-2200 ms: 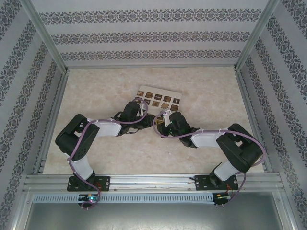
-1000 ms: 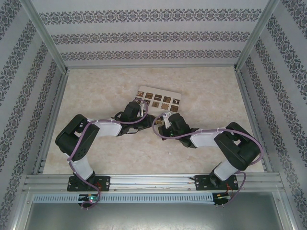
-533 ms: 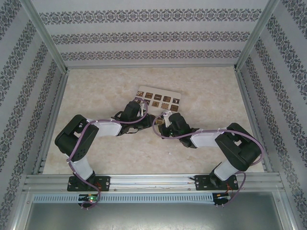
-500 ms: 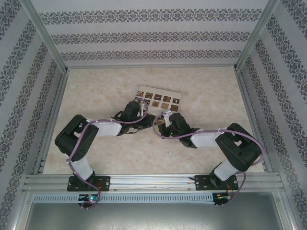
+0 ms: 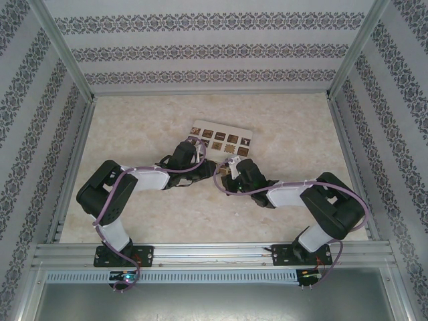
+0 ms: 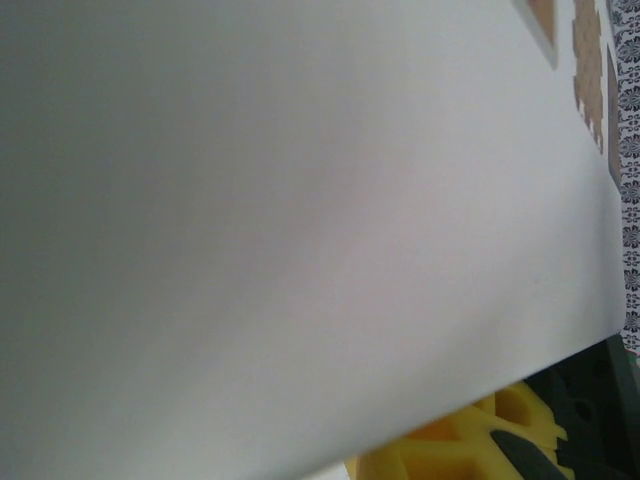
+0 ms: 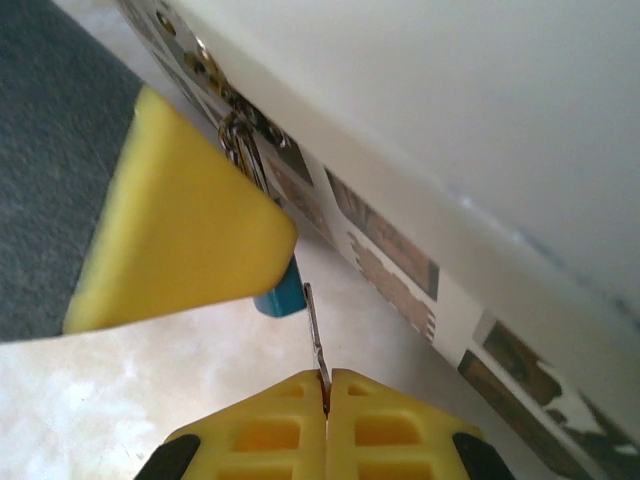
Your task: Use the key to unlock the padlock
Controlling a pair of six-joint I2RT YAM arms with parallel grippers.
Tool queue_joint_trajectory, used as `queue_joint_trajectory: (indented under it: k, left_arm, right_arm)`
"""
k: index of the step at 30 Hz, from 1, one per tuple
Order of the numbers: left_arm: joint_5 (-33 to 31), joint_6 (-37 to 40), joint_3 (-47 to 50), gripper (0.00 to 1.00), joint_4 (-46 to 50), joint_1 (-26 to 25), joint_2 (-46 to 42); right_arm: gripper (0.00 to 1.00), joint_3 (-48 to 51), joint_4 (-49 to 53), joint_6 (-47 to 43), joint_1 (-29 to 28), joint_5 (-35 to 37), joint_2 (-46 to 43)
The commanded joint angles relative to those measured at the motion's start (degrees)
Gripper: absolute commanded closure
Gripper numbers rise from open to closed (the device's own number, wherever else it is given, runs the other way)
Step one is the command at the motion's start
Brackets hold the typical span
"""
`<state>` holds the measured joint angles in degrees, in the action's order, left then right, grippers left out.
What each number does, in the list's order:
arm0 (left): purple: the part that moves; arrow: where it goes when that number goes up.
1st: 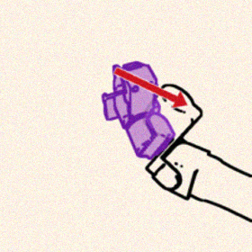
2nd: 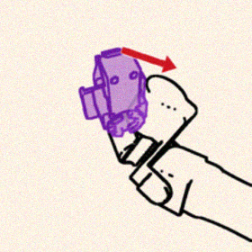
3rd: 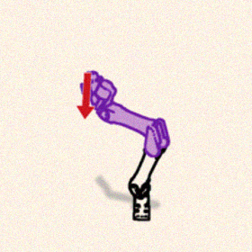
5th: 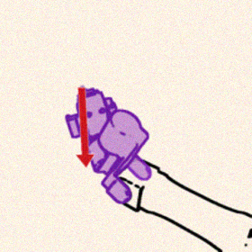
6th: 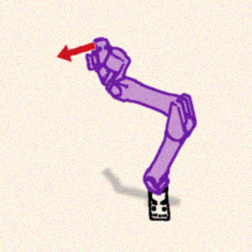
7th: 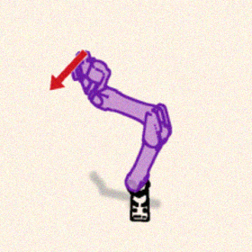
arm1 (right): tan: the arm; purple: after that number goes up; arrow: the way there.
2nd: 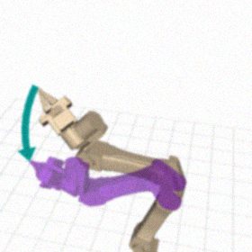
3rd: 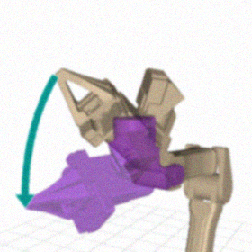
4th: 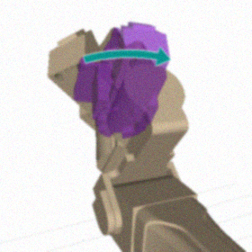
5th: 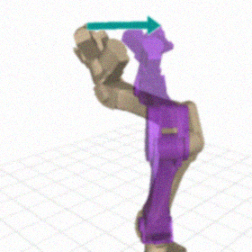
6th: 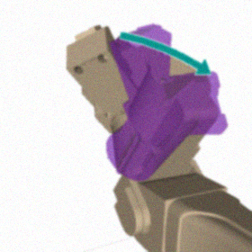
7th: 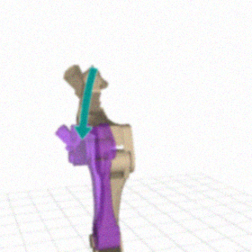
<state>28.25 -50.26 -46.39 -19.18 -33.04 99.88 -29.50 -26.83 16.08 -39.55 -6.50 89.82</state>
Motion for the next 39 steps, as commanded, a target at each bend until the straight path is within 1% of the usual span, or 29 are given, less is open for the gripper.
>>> queue_joint_trajectory:
  k: [1, 8, 25, 35, 39]
  left_arm:
    - [1.5, -1.4, -0.9, 0.80, -1.1, -0.9, -2.3]
    - [1.6, -1.5, -0.9, 0.80, -1.3, -0.9, -2.1]
    - [1.8, -1.4, -0.7, 0.80, -1.0, -0.9, -2.0]
    - [2.4, -1.2, -0.6, 0.80, -0.2, -0.9, -2.4]
    - [2.6, -1.0, -0.7, 0.80, 0.0, -0.9, -2.6]
  right_arm:
    - [1.00, 0.9, 0.1, -0.9, -0.5, -2.1, -0.1]
    - [1.00, 0.5, -0.5, -0.9, -0.6, -2.6, -0.4]
    - [1.00, -0.3, -3.1, -0.9, -0.5, -1.0, -1.1]
    - [1.00, 0.7, -9.7, -0.4, -0.4, -1.5, -0.7]
    - [1.00, 0.9, -10.7, -0.6, -0.4, -1.4, -0.8]
